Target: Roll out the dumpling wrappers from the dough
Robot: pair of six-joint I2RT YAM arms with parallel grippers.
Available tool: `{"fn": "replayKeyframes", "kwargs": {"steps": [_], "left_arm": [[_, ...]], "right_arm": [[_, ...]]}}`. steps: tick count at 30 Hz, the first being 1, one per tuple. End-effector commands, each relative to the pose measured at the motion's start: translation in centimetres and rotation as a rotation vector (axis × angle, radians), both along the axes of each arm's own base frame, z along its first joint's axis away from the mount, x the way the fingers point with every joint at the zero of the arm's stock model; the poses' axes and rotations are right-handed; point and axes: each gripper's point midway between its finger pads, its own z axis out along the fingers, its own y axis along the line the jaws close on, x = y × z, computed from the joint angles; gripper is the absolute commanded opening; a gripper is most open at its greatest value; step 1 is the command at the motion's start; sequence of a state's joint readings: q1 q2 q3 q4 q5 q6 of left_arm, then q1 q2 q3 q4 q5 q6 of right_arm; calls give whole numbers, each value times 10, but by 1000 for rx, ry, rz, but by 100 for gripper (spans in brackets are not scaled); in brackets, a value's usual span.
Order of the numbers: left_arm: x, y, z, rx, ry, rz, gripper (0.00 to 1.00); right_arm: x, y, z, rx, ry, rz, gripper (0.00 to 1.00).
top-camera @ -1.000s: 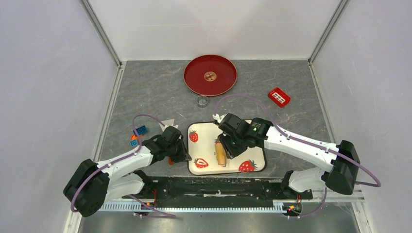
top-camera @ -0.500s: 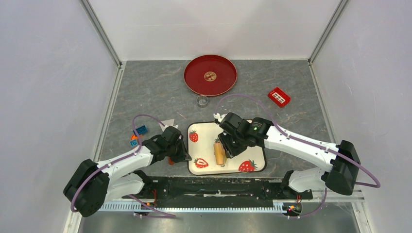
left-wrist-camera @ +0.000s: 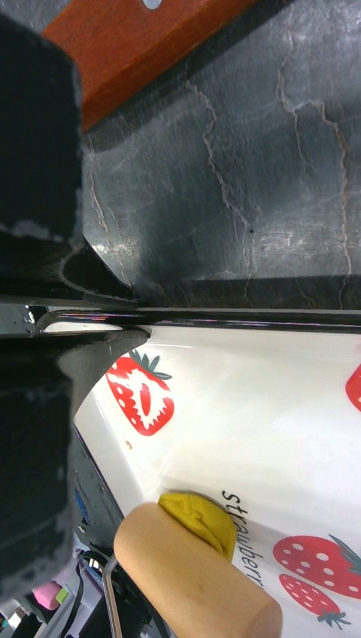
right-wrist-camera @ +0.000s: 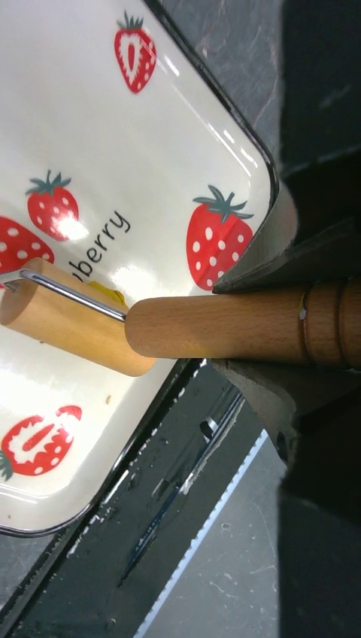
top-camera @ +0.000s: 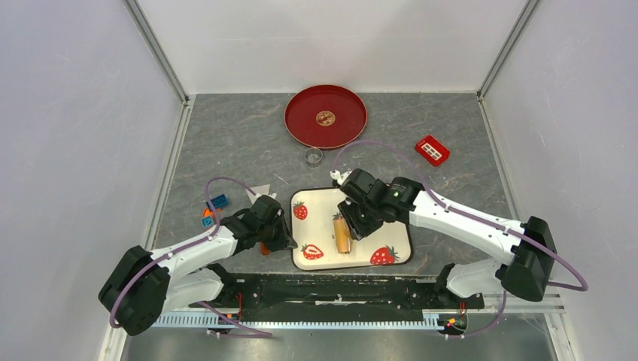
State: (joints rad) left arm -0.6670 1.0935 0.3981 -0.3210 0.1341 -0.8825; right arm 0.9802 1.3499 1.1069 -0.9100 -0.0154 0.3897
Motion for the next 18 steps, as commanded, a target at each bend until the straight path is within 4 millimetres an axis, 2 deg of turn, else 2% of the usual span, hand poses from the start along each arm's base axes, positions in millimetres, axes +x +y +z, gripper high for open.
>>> {"fn": "replayKeyframes", "kwargs": {"steps": [1,4,7,13,18], "left_arm": [[2,9,-8,44,5,31,2],[2,9,-8,44,5,31,2],[2,9,-8,45,5,32,2],[2,9,-8,43,3,32,2],[2,9,-8,42,3,31,2]], "right_arm": [[34,2,50,55,-176,-20,0],[38,16,85,173,-218,-14,0],[38,16,96,192,-216,-22,0],[40,3,80,105,-201,-39,0],[51,-1,69,64,-215,-50,0]]}}
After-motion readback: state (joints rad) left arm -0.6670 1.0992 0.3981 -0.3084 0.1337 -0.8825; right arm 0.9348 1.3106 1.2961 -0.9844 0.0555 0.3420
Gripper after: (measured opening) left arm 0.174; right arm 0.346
